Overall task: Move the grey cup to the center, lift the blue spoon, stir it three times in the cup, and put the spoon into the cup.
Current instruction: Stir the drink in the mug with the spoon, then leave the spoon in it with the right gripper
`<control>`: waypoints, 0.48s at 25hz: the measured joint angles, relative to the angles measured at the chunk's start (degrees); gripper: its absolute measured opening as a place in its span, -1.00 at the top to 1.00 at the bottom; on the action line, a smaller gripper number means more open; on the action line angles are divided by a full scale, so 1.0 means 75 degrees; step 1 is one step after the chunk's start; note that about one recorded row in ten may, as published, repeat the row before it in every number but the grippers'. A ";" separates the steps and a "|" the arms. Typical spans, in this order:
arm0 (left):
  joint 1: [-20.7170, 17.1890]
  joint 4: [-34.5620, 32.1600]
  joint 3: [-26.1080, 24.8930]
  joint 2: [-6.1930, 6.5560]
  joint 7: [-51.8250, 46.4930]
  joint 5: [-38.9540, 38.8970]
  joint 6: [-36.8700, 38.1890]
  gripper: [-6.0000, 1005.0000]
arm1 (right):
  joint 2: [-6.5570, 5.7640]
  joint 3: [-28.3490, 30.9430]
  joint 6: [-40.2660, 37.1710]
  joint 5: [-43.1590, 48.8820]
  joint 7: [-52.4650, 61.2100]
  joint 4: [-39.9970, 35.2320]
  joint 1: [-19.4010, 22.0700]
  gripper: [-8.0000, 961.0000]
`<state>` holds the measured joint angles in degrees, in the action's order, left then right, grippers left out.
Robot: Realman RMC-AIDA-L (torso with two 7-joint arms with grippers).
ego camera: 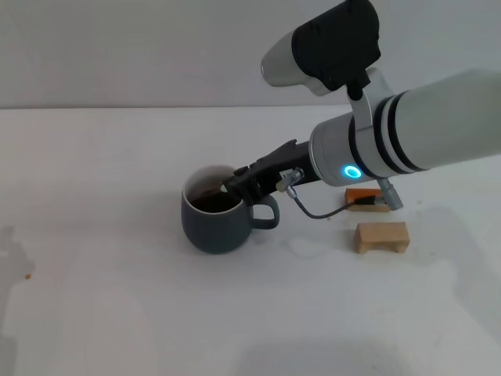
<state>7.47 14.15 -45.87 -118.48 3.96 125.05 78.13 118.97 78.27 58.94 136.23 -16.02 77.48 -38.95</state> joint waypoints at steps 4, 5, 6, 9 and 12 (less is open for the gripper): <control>-0.0018 0.0000 0.0000 0.0000 0.0000 0.0001 0.0002 0.99 | -0.0005 0.0056 -0.0091 0.0041 -0.0086 -0.0151 -0.0052 0.65; -0.0023 0.0000 0.0000 0.0000 0.0000 0.0000 0.0001 0.99 | -0.0008 0.0077 -0.0096 0.0063 -0.0105 -0.0159 -0.0053 0.65; -0.0027 0.0000 -0.0001 0.0000 0.0000 0.0000 0.0001 0.99 | -0.0013 0.0115 -0.0101 0.0089 -0.0135 -0.0166 -0.0055 0.65; -0.0027 0.0000 0.0000 0.0000 0.0000 -0.0002 0.0002 0.99 | -0.0025 0.0306 -0.0075 0.0151 -0.0207 -0.0169 0.0005 0.65; -0.0025 0.0000 0.0000 0.0001 0.0000 -0.0002 0.0001 0.99 | -0.0031 0.0461 0.0098 0.0180 -0.0248 -0.0127 0.0093 0.65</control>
<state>7.28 14.15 -45.87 -118.47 3.96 125.03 78.14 118.74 81.73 59.67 137.58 -17.88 76.53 -38.26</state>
